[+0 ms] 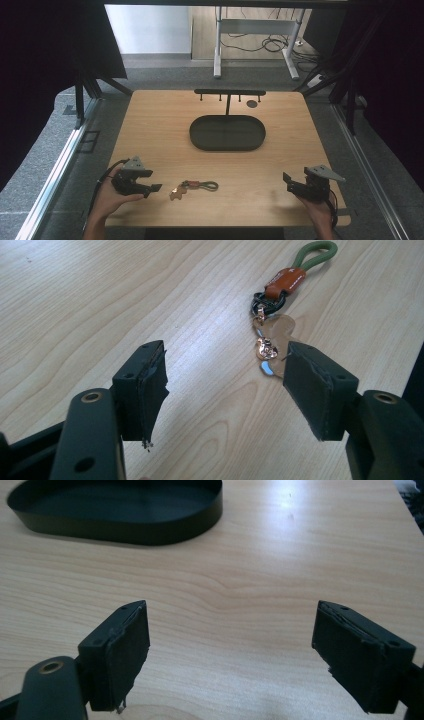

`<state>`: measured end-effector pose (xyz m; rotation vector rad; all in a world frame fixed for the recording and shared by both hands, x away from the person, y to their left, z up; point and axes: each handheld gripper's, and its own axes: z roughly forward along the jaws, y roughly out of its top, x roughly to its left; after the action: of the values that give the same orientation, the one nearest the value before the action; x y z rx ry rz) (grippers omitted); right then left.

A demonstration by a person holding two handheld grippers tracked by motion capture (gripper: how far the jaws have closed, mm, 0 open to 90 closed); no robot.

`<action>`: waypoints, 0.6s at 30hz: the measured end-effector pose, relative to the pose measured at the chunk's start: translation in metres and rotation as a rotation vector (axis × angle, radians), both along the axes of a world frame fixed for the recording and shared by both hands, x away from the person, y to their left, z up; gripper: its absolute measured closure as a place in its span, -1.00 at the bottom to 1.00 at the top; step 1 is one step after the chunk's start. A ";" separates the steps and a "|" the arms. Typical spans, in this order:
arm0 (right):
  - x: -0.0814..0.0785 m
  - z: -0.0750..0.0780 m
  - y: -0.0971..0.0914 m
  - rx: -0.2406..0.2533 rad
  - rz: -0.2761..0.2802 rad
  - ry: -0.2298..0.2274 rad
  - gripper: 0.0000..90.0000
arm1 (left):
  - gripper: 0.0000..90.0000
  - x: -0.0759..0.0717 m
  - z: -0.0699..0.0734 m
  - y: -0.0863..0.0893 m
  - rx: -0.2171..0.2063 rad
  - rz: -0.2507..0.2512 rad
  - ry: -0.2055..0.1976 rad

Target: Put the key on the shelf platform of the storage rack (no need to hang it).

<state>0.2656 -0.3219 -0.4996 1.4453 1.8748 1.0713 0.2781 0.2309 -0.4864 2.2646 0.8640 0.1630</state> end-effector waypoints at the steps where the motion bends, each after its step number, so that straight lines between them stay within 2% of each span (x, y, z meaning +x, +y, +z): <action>1: 0.000 0.001 0.000 0.004 0.001 -0.008 -0.64 | -0.24 0.000 0.000 0.001 0.003 -0.003 0.000; 4: 0.001 0.000 0.000 0.003 0.002 -0.019 -0.60 | -0.24 0.002 -0.002 0.002 0.011 0.007 0.000; 9: 0.003 -0.005 0.000 0.016 0.017 0.002 -0.56 | -0.24 0.001 -0.004 0.002 0.023 0.010 0.004; 12: 0.003 -0.006 -0.001 0.031 0.028 0.013 -0.55 | -0.24 0.000 -0.002 0.003 0.011 0.013 -0.005; 16: 0.002 -0.006 -0.005 0.043 0.046 0.007 -0.52 | -0.23 -0.001 -0.001 0.003 0.014 0.021 -0.009; 18: 0.002 -0.006 -0.007 0.046 0.052 0.006 -0.50 | -0.23 0.000 -0.004 0.003 0.028 0.028 -0.005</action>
<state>0.2676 -0.3292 -0.5056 1.4331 1.9133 1.1432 0.2779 0.2336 -0.4902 2.2773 0.8965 0.1950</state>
